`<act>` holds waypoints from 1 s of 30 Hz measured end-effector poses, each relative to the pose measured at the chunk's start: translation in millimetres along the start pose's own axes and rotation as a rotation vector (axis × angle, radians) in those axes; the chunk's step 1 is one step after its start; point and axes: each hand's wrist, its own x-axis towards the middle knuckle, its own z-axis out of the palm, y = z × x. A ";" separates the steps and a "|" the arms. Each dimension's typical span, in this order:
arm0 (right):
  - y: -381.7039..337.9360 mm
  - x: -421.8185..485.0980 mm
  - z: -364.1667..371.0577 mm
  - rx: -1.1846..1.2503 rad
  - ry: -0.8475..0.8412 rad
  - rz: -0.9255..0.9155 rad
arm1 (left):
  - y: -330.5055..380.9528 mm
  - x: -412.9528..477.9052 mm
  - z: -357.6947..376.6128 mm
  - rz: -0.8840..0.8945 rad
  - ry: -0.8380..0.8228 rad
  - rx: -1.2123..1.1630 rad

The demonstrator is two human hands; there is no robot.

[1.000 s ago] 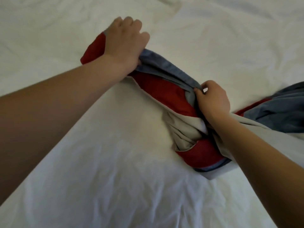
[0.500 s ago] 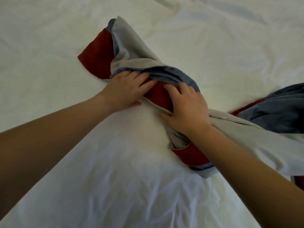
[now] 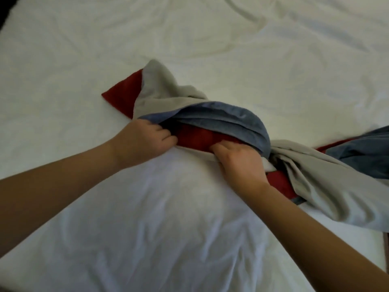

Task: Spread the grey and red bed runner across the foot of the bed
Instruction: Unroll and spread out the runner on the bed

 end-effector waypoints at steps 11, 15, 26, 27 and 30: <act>-7.7 -64.4 18.0 -0.009 0.023 -0.332 | 76.6 -87.5 -5.5 -0.154 -0.089 0.109; -5.0 -47.0 6.1 -0.029 0.075 -0.332 | 55.1 -86.0 -0.6 -0.289 -0.279 0.130; -0.4 32.7 2.3 -0.214 -0.040 -0.050 | 3.5 -14.2 -7.7 -0.226 -0.293 0.154; 2.9 36.8 -2.1 -0.182 0.021 -0.018 | -9.4 -8.2 -10.3 -0.188 -0.251 0.204; 19.8 51.7 -12.7 -0.164 0.156 0.123 | -47.3 19.5 -11.4 -0.128 -0.144 0.369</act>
